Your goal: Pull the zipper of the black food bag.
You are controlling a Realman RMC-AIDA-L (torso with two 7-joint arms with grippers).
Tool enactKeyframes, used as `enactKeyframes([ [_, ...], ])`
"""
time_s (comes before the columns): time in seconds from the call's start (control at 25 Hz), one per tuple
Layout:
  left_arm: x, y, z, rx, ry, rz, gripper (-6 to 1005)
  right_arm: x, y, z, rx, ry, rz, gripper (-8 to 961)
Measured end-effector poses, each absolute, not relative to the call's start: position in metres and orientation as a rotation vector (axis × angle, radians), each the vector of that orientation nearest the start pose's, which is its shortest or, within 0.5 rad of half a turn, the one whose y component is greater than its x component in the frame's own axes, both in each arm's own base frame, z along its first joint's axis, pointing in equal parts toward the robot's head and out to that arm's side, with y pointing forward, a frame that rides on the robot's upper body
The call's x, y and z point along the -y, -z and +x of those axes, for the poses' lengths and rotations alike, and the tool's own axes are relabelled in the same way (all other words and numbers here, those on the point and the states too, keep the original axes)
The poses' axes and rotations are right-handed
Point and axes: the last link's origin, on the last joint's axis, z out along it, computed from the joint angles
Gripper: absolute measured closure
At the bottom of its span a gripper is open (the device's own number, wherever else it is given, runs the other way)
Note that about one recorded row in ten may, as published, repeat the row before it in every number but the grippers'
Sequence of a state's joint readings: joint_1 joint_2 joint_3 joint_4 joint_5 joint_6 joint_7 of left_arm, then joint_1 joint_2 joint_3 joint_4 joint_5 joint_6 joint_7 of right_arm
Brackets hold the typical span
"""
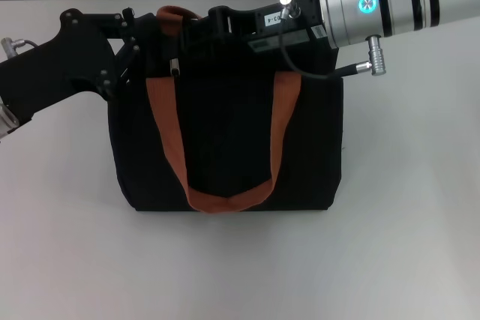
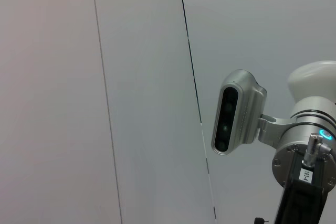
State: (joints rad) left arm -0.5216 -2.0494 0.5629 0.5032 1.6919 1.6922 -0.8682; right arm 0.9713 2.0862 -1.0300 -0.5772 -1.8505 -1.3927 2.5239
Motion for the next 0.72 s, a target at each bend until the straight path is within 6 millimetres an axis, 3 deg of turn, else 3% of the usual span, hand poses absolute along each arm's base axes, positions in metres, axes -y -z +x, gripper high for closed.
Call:
enactKeyframes([
  [0.24, -0.3292, -0.0316, -0.2480, 0.052, 1.052, -2.399, 878, -0.3987, 0.0538, 0.0876, -1.716, -0.633, -2.755, 723],
  [0.44, -0.3293, -0.0316, -0.2479, 0.052, 1.052, -2.399, 874, -0.3994, 0.0544, 0.0882, -1.706, -0.638, -2.752, 876],
  [0.72, -0.3290, -0.0311, -0.2476, 0.052, 1.054, -2.400, 868, -0.4012, 0.0562, 0.0903, -1.715, -0.643, -2.730, 875],
])
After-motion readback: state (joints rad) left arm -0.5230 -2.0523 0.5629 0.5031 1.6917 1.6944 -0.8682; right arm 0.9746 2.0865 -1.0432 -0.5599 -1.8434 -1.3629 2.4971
